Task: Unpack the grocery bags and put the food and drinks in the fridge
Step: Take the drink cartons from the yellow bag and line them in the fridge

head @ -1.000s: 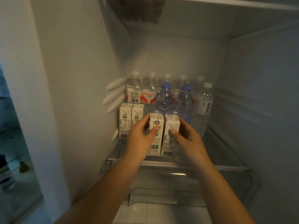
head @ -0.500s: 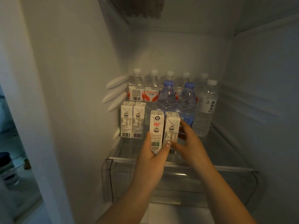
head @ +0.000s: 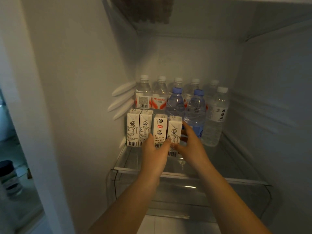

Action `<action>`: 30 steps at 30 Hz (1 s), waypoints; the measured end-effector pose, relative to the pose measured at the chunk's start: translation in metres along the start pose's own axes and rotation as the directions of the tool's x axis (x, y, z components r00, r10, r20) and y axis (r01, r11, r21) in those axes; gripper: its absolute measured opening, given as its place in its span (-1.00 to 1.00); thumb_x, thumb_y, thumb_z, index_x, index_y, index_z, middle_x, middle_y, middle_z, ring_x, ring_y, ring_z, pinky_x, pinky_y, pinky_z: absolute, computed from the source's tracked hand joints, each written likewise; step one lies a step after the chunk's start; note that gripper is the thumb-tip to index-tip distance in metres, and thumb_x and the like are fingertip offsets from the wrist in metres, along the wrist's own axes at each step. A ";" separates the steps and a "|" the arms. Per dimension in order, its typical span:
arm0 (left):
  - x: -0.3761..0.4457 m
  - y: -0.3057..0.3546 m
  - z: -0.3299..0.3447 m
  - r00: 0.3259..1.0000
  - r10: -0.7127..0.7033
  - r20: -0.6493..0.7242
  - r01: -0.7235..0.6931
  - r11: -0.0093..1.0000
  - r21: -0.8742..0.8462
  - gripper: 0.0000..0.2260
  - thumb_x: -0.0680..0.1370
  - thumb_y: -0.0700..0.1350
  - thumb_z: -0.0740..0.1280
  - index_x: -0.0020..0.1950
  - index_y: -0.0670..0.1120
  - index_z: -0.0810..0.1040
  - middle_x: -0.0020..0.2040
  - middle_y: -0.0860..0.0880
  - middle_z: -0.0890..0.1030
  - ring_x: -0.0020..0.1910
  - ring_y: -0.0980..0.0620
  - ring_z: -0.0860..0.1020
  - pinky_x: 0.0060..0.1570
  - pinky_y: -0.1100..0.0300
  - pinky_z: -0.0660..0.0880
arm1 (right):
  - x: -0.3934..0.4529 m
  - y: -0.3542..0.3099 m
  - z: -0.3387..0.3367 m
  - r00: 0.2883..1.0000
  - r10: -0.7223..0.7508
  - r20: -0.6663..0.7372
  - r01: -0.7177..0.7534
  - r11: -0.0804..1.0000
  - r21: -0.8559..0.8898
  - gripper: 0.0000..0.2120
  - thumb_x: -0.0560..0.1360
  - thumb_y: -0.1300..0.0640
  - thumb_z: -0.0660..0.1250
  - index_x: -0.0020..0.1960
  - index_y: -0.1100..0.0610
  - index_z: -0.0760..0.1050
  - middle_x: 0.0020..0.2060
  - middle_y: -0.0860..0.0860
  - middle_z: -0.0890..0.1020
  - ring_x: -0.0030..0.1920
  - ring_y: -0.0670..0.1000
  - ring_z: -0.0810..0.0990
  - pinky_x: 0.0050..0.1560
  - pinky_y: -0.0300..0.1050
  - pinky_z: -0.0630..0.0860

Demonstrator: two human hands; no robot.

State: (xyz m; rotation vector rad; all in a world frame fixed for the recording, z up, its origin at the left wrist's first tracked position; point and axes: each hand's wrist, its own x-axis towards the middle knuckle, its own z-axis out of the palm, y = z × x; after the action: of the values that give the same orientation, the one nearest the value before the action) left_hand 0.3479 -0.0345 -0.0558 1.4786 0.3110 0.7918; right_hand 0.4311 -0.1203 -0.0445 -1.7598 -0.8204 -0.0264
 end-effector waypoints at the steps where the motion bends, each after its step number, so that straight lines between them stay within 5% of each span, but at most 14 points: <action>1: 0.004 -0.003 0.000 1.000 0.006 -0.017 -0.005 1.000 0.018 -0.66 0.54 -0.15 0.31 0.31 0.04 0.45 0.18 0.03 0.56 0.15 0.13 0.53 0.04 0.29 0.46 | 0.002 0.000 0.001 1.000 -0.009 0.003 0.009 1.000 -0.005 -0.25 0.40 0.38 0.40 0.43 -0.07 0.18 0.07 -0.18 0.45 -0.04 -0.33 0.45 -0.24 -0.45 0.48; 6: 0.016 -0.010 0.006 0.996 0.007 -0.093 -0.002 0.999 0.050 -0.63 0.48 -0.07 0.35 0.28 0.05 0.49 0.28 -0.06 0.46 0.19 0.07 0.50 0.22 0.10 0.46 | 0.009 0.001 0.006 1.000 -0.024 0.001 0.024 1.000 -0.003 -0.29 0.38 0.43 0.39 0.41 0.00 0.24 0.06 -0.16 0.47 0.00 -0.30 0.48 -0.16 -0.48 0.49; 9: 0.019 -0.008 0.010 0.979 0.035 -0.202 -0.018 0.996 0.086 -0.66 0.50 -0.17 0.34 0.28 -0.05 0.49 0.32 -0.08 0.34 0.20 0.07 0.46 0.17 0.31 0.40 | 0.015 0.008 0.010 0.998 -0.040 -0.043 0.038 0.998 -0.056 -0.28 0.35 0.37 0.45 0.40 -0.02 0.28 0.18 -0.04 0.49 0.14 -0.11 0.52 0.05 -0.17 0.58; 12: 0.020 -0.010 0.012 0.971 0.062 -0.229 -0.045 0.996 0.081 -0.62 0.50 -0.18 0.35 0.31 -0.04 0.46 0.31 -0.07 0.31 0.21 0.04 0.47 0.23 0.21 0.42 | 0.022 0.019 0.014 0.997 -0.045 -0.065 0.038 0.993 -0.116 -0.26 0.32 0.31 0.49 0.38 -0.10 0.28 0.19 0.03 0.48 0.13 -0.08 0.55 0.05 0.02 0.59; 23: 0.024 -0.009 0.014 0.961 0.007 -0.277 -0.002 1.000 0.018 -0.51 0.49 -0.18 0.37 0.40 -0.05 0.34 0.33 -0.06 0.30 0.28 0.02 0.38 0.19 0.21 0.40 | 0.033 0.027 0.014 0.998 -0.040 -0.049 0.033 0.990 -0.140 -0.20 0.33 0.31 0.48 0.41 -0.14 0.22 0.21 0.04 0.48 0.13 -0.06 0.56 0.02 0.00 0.61; 30: 0.009 -0.001 -0.002 0.990 0.024 -0.142 -0.014 0.997 0.071 -0.51 0.50 -0.17 0.37 0.40 -0.02 0.32 0.34 0.01 0.37 0.24 0.16 0.35 0.06 0.35 0.31 | 0.022 0.018 0.007 0.998 -0.052 -0.018 0.049 0.990 -0.134 -0.20 0.30 0.23 0.54 0.42 -0.05 0.24 0.22 0.01 0.51 0.20 -0.03 0.50 0.18 0.03 0.52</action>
State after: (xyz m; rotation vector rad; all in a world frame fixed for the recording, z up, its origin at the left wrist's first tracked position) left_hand 0.3532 -0.0277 -0.0545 1.4946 0.4371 0.9122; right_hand 0.4545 -0.1053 -0.0534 -1.8607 -0.8638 -0.1365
